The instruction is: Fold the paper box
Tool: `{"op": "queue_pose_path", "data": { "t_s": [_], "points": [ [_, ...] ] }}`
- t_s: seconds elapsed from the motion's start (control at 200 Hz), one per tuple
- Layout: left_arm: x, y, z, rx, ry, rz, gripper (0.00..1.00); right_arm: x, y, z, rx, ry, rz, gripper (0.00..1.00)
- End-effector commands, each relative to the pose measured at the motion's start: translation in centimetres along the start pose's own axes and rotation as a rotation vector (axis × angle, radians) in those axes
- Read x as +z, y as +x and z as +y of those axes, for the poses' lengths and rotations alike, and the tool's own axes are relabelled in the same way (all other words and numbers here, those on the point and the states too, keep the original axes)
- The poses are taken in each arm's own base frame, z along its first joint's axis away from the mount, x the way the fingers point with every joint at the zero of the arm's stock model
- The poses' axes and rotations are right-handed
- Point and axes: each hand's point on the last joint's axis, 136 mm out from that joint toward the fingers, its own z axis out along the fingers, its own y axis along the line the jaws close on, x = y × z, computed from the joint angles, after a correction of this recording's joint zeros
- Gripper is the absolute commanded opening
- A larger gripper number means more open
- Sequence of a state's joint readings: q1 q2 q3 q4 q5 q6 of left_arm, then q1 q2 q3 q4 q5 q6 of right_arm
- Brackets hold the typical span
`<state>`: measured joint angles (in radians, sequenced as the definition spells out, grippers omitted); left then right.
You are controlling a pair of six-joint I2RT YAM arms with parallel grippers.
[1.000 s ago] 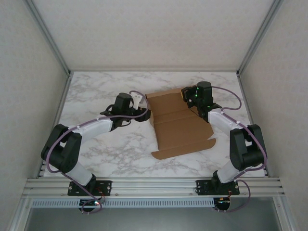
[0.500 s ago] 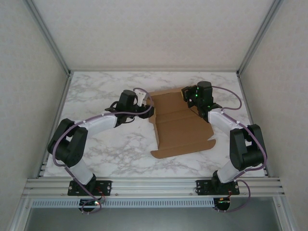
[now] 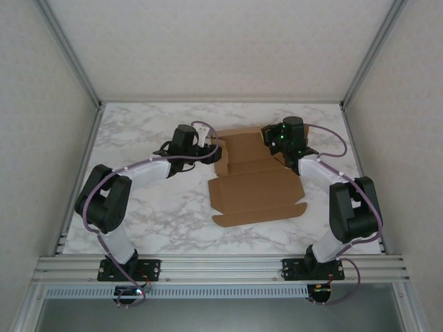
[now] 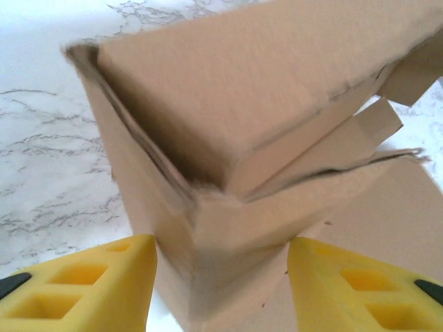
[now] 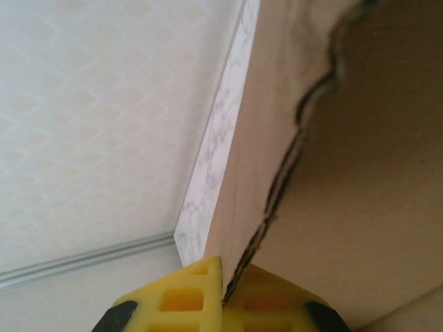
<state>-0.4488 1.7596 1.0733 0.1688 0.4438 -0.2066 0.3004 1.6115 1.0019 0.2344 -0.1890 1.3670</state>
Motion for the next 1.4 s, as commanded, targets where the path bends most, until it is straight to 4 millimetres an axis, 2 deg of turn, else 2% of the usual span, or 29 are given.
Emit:
{"op": "queue_pose_path", "data": {
  "t_s": [0.0, 0.135, 0.335, 0.486, 0.941, 1.142, 1.357, 1.392],
  "points": [
    [0.4, -1.7, 0.7, -0.035, 0.042, -0.05, 0.52, 0.7, 1.9, -1.3, -0.017, 0.097, 0.093, 0.0],
    [0.8, -1.7, 1.5, -0.046, 0.039, -0.043, 0.52, 1.0, 1.9, -1.2, -0.006, 0.112, 0.093, 0.0],
    [1.3, -0.5, 1.1, -0.04, 0.046, -0.015, 0.52, 0.7, 1.7, -0.8, -0.018, 0.084, 0.078, 0.0],
    [0.7, 0.3, 0.2, -0.009, 0.034, -0.017, 0.53, 0.4, 1.6, -0.7, -0.024, 0.063, 0.068, 0.0],
    [-1.5, 2.6, -0.7, 0.067, -0.063, -0.034, 0.55, -3.0, 1.4, -0.3, -0.066, -0.062, -0.014, 0.0],
    [-2.5, 2.6, 0.4, 0.082, -0.147, -0.077, 0.56, -3.8, 1.7, -0.4, -0.074, -0.098, -0.015, 0.0],
    [-2.8, 3.6, 1.6, 0.059, -0.205, -0.107, 0.58, -4.3, 1.9, -0.9, -0.08, -0.102, -0.017, 0.0],
    [-2.9, 3.2, 1.5, 0.062, -0.2, -0.136, 0.58, -4.3, 2.0, -1.0, -0.081, -0.101, -0.016, 0.0]
  ]
}}
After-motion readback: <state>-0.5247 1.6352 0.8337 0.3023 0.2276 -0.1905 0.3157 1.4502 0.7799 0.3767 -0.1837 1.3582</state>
